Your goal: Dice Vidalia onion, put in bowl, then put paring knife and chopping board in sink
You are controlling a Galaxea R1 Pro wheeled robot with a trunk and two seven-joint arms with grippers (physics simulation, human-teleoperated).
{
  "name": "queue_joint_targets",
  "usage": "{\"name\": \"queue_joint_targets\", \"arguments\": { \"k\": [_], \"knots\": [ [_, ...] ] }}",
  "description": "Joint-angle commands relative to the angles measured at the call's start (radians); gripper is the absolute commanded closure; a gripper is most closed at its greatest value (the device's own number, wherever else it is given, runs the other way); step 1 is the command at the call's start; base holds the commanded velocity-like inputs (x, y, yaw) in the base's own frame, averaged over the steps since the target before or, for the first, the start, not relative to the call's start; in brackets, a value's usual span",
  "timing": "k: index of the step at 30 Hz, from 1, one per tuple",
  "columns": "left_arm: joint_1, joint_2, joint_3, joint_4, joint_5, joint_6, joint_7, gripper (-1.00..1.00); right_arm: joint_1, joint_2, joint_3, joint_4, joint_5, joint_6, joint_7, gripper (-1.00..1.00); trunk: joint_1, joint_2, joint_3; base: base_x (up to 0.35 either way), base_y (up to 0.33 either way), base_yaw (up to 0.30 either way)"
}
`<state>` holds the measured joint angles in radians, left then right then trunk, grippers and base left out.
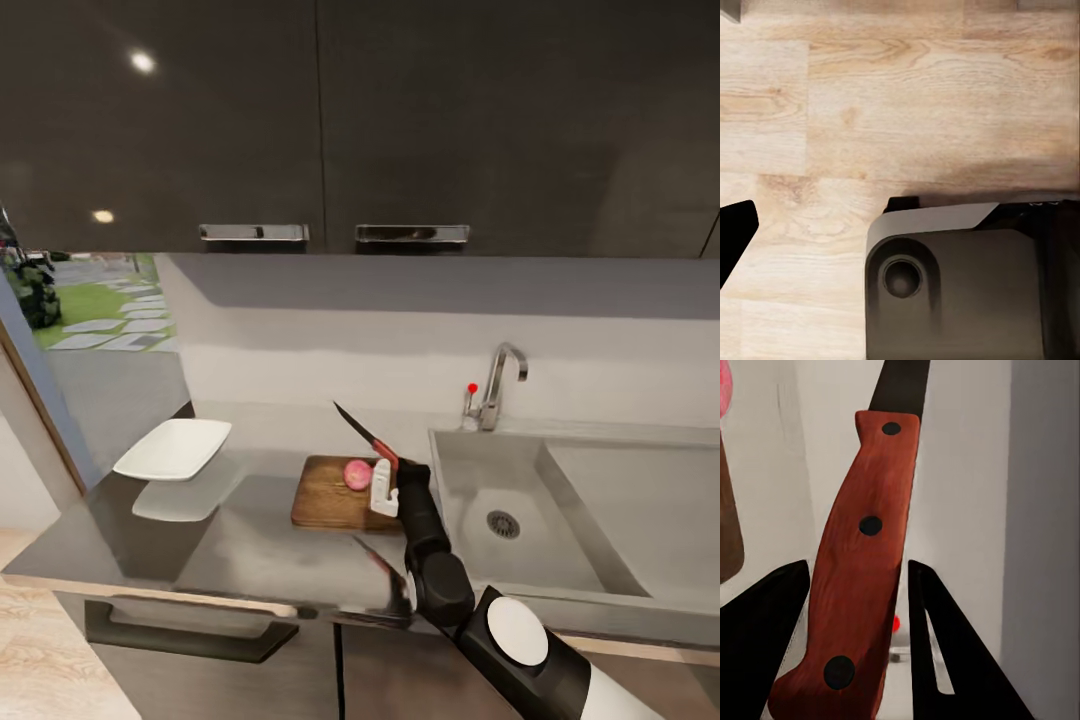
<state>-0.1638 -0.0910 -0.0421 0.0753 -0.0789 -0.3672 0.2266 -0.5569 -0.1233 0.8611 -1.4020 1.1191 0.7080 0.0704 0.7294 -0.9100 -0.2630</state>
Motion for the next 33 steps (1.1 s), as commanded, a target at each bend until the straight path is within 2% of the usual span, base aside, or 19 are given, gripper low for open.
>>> {"name": "queue_joint_targets", "arguments": {
  "k": [1,8,20,23,33],
  "knots": [
    [-0.002,0.000,-0.004,0.005,-0.009,-0.006,0.010,-1.00,-0.002,-0.001,0.003,0.000,0.011,-0.005,0.029,1.00,0.000,-0.001,-0.001,0.167,-0.174,0.000],
    [-0.002,-0.001,-0.004,0.005,-0.009,-0.006,0.010,-1.00,-0.002,-0.002,0.006,0.030,0.011,-0.060,0.081,1.00,0.000,-0.001,-0.001,0.141,-0.151,0.000],
    [-0.002,-0.001,-0.004,0.005,-0.009,-0.006,0.008,-1.00,-0.002,-0.002,0.010,0.097,0.011,-0.086,0.083,1.00,0.000,-0.001,-0.001,0.011,-0.011,0.000],
    [-0.002,-0.001,-0.004,0.005,-0.009,-0.006,0.008,-1.00,-0.002,-0.001,0.010,0.102,0.010,-0.113,0.081,1.00,0.000,-0.001,-0.001,0.000,0.000,0.000],
    [-0.002,-0.001,-0.004,0.005,-0.009,-0.007,0.008,-1.00,-0.002,0.005,0.010,0.106,0.007,-0.125,0.074,1.00,0.000,-0.001,-0.001,0.000,0.000,0.000]
  ]
}}
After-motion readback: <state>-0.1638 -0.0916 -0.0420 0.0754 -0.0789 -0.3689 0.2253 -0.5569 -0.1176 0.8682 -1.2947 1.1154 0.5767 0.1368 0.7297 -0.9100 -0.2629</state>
